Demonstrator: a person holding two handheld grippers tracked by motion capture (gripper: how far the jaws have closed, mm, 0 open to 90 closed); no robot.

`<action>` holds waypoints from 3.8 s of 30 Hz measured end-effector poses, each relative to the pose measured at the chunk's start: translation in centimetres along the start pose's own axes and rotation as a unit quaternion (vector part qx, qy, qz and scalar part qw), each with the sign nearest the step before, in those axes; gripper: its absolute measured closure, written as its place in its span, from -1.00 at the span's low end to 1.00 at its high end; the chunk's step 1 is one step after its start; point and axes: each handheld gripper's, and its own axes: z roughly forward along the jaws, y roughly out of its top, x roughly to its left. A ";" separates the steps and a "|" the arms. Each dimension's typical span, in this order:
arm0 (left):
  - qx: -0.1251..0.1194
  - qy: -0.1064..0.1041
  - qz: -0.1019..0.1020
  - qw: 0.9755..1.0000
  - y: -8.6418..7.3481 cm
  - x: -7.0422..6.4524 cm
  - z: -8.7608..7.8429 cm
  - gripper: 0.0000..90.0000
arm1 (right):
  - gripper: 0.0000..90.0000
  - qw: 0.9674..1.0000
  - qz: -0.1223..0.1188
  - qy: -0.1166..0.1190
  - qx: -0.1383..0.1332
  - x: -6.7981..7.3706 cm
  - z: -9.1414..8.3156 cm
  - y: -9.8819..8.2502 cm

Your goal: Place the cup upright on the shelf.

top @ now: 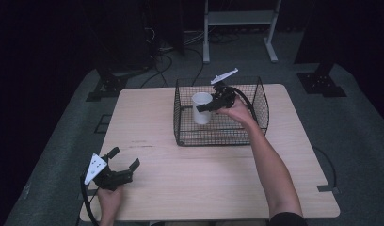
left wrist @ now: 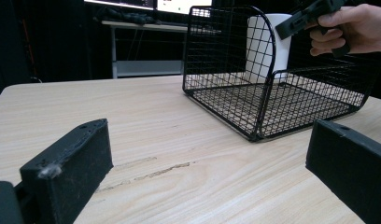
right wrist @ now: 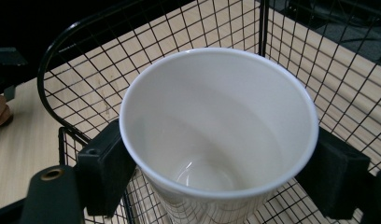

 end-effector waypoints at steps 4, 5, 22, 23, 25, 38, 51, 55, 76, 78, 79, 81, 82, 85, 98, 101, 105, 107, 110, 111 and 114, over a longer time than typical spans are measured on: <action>0.000 0.000 0.000 1.000 0.0 0.0 0.0 -1.00 | -0.58 1.000 0.001 0.001 0.006 0.0 0.4 -0.2; 0.000 0.000 0.000 1.000 0.0 0.0 0.0 -1.00 | -0.58 1.000 0.001 0.001 0.009 -0.1 0.5 -0.3; -0.001 -0.001 0.000 1.000 0.0 0.0 0.0 -1.00 | -0.58 0.999 0.003 -0.003 0.033 -0.4 1.8 -0.9; -0.001 -0.001 0.000 1.000 0.0 0.0 0.0 -1.00 | -0.58 0.999 0.004 -0.003 0.034 -0.4 1.9 -0.9; -0.001 -0.001 0.000 1.000 0.0 0.0 0.0 -1.00 | -0.58 0.999 0.003 -0.003 0.038 -0.4 2.0 -0.9; -0.001 -0.001 0.000 1.000 0.0 0.0 0.0 -1.00 | -0.59 0.998 -0.011 -0.010 0.055 0.0 2.6 -1.0; -0.001 -0.001 0.000 1.000 0.0 0.0 0.0 -1.00 | -0.60 0.998 -0.017 -0.013 0.063 0.1 3.0 -1.1; -0.001 -0.001 0.000 1.000 0.0 0.0 0.0 -1.00 | -0.61 0.998 -0.018 -0.013 0.063 0.3 3.0 -1.0; 0.001 -0.001 0.001 1.000 0.0 -0.1 0.0 -1.00 | -0.64 0.997 -0.037 -0.022 0.064 0.9 2.6 -1.3; 0.000 -0.001 0.001 1.000 0.0 -0.1 0.0 -1.00 | -0.64 0.997 -0.037 -0.023 0.064 1.0 2.6 -1.3; 0.001 -0.001 0.001 1.000 0.0 -0.1 0.0 -1.00 | -0.64 0.997 -0.037 -0.023 0.064 1.0 2.5 -1.2; 0.001 -0.002 0.003 1.000 0.0 -0.1 0.0 -1.00 | -0.65 0.997 -0.039 -0.024 0.063 1.1 2.5 -1.2; 0.002 -0.001 0.002 1.000 0.0 -0.1 0.0 -1.00 | -0.68 0.997 -0.042 -0.025 0.063 1.1 2.5 -1.2; 0.002 -0.001 0.003 1.000 0.0 -0.1 0.0 -1.00 | -0.69 0.996 -0.046 -0.028 0.067 1.3 2.6 -1.1; 0.001 0.002 0.000 1.000 0.0 0.0 0.1 -1.00 | -0.76 0.997 -0.049 -0.028 0.055 1.5 2.0 -0.7; 0.002 0.001 0.000 1.000 0.0 -0.1 0.2 -1.00 | -0.79 0.997 -0.048 -0.030 0.052 1.4 1.7 -0.7; 0.002 0.001 0.001 1.000 0.0 0.0 0.2 -1.00 | -0.90 0.998 -0.041 -0.033 0.041 1.3 1.3 -0.6; 0.003 0.001 0.000 1.000 0.0 0.0 0.2 -1.00 | -0.91 0.998 -0.039 -0.034 0.037 1.3 1.1 -0.5; 0.002 0.001 0.000 1.000 0.0 0.0 0.2 -1.00 | -0.94 0.998 -0.035 -0.034 0.032 1.2 0.8 -0.4; 0.002 0.001 0.000 1.000 0.0 0.0 0.2 -1.00 | -0.94 0.998 -0.034 -0.033 0.029 1.2 0.7 -0.4; 0.002 0.001 0.000 1.000 0.0 0.0 0.1 -1.00 | -0.94 0.999 -0.033 -0.034 0.024 1.3 0.3 -0.2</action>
